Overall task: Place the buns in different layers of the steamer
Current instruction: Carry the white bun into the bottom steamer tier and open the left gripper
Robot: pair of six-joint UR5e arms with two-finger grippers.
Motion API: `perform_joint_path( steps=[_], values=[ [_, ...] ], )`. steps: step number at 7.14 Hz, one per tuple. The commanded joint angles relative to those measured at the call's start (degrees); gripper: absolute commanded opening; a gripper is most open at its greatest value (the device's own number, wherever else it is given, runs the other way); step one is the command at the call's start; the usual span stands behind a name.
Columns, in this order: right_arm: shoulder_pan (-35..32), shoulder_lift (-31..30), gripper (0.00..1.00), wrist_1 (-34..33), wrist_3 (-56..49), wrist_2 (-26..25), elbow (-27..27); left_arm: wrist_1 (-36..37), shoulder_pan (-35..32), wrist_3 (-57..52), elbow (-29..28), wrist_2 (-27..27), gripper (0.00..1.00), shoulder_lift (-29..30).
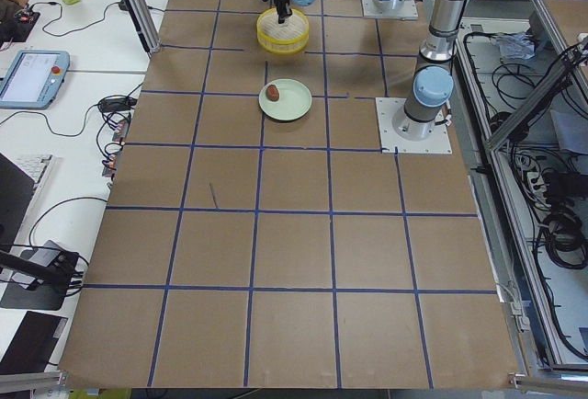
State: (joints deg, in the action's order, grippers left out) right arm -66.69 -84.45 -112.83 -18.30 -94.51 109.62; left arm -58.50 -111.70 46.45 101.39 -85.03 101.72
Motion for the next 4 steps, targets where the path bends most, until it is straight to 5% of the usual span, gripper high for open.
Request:
perform_joint_path(
  steps=[1,2,3,4],
  values=[
    [-0.1,-0.3,0.06,0.1,0.0,-0.2,0.2,10.4,-5.4,7.7,-0.1,-0.4,0.06,7.7],
    [-0.1,-0.2,0.06,0.1,0.0,-0.3,0.2,14.4,-5.5,8.0,-0.1,-0.3,0.09,10.3],
    [-0.1,-0.2,0.06,0.1,0.0,-0.3,0.2,14.6,-5.9,7.4,-0.1,-0.2,0.81,11.2],
    [-0.1,-0.3,0.06,0.1,0.0,-0.3,0.2,14.6,-6.2,7.2,-0.1,-0.4,1.00,11.2]
  ],
)
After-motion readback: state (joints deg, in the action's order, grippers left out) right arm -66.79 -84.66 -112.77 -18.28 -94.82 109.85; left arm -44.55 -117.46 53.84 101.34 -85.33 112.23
